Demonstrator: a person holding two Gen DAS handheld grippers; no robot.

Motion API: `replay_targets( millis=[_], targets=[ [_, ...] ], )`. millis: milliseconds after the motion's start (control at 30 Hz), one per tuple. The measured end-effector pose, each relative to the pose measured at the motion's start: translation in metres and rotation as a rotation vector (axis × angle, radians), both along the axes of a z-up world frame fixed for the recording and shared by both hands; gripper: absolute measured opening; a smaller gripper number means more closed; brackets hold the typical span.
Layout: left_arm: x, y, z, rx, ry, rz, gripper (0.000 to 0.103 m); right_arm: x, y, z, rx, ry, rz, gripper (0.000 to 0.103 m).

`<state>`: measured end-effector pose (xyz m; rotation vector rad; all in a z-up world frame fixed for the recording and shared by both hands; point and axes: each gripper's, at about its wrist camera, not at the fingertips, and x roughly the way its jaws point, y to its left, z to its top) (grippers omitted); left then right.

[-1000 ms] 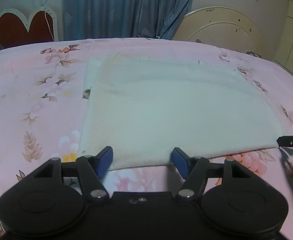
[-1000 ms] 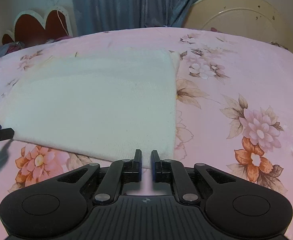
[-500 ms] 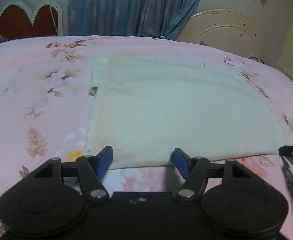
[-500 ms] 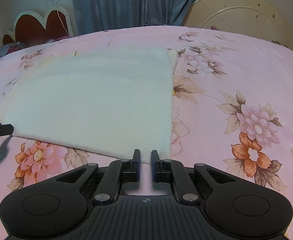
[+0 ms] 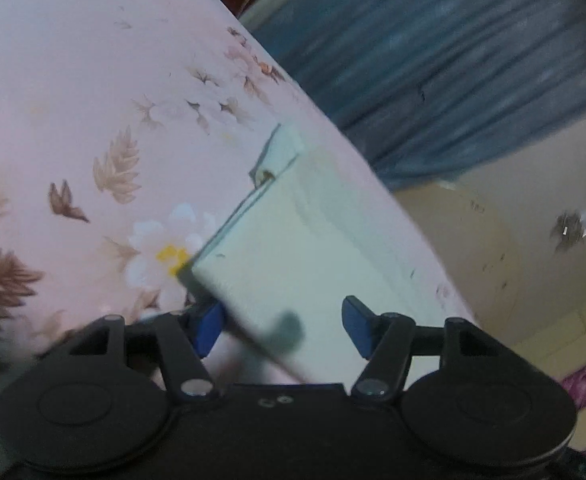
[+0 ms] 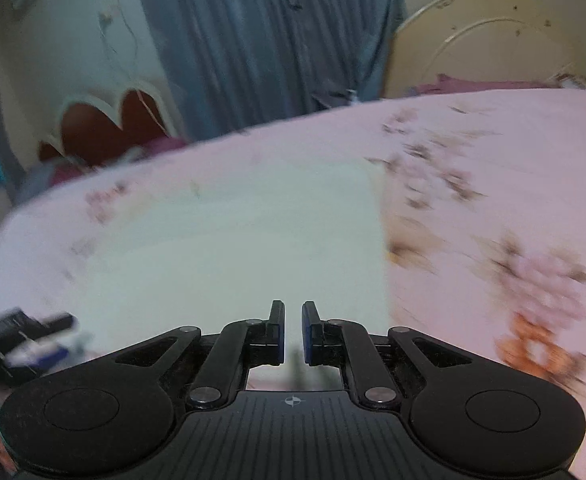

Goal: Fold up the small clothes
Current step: 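Grasp a sweater corner with the left gripper and lift it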

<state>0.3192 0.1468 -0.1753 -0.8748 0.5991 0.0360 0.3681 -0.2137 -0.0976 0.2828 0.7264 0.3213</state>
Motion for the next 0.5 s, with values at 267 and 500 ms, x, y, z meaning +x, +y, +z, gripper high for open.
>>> replay_targets(
  millis=[267,500],
  targets=[
    [0.03,0.011,-0.019,-0.071,0.007,0.073,0.012,0.074,0.071,-0.011,0.008,0.036,0.096,0.008],
    [0.029,0.016,-0.007,-0.087,-0.038,0.072,0.007,0.099,0.095,-0.029,0.02,0.048,0.132,0.008]
  ],
)
